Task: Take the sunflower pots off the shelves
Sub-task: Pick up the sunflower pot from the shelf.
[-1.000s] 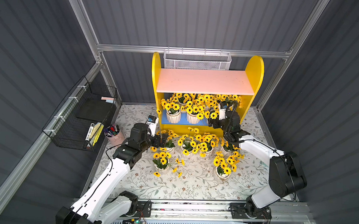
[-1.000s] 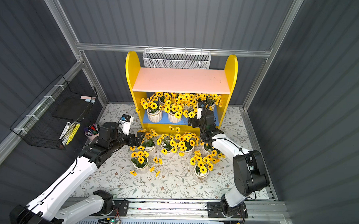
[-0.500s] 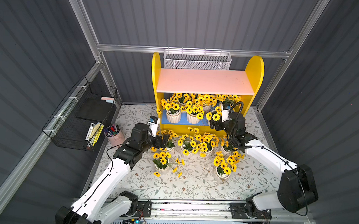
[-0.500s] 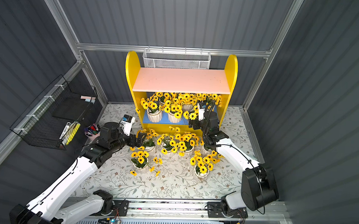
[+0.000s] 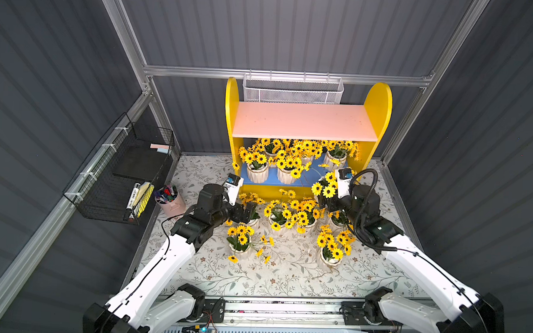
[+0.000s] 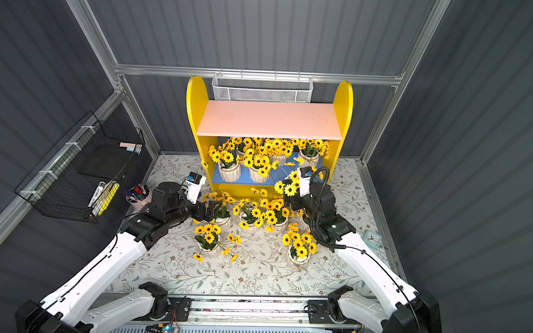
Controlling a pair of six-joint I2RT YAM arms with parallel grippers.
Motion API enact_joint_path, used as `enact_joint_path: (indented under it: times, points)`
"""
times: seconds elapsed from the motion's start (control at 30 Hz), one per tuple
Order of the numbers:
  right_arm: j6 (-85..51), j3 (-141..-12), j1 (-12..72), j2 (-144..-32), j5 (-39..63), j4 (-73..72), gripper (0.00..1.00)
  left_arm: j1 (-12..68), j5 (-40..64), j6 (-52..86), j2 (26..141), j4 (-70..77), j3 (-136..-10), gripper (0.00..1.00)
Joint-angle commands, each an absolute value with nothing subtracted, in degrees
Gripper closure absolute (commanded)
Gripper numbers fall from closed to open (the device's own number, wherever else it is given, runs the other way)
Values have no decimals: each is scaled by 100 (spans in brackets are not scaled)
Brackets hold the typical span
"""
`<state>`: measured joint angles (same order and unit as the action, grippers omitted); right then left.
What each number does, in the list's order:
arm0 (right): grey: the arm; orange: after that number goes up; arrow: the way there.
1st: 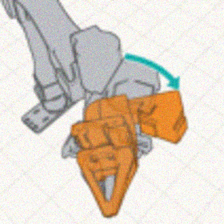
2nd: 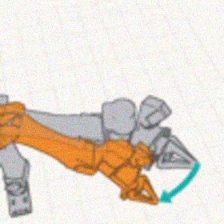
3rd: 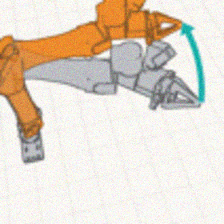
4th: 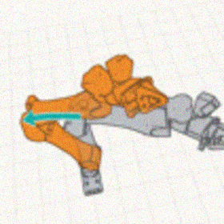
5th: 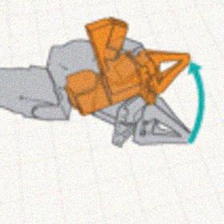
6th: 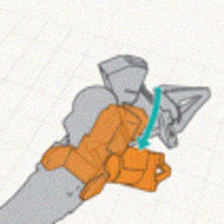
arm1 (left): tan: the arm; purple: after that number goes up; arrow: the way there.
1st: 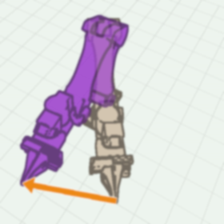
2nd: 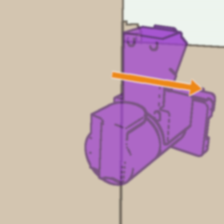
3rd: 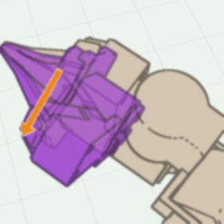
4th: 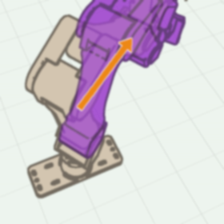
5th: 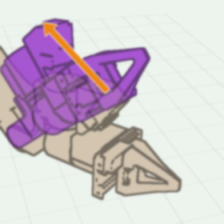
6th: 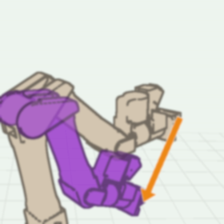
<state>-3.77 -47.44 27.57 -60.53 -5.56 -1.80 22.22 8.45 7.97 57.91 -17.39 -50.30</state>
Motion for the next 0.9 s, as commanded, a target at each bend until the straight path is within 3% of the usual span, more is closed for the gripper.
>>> enact_joint_path:
  times: [0.0,0.23,0.33,0.57,0.87]
  points:
    - [-250,-4766,3083,-5567,-822,-255,100,2323,1003,599,5800,-1678,-5018,1]
    - [-454,-4353,4427,-4845,-1209,-116,100,2373,456,716,5709,-1756,-4974,1]
    - [-664,-3863,5166,-4675,-1271,-512,100,2373,-232,721,5619,-1756,-4879,1]
    - [-754,-2880,6699,-5137,-2043,-1500,100,2373,-971,576,5537,-1652,-4721,1]
    - [-1151,-2037,6924,-6640,-2361,-3411,100,2373,-993,519,5511,-1606,-4676,1]
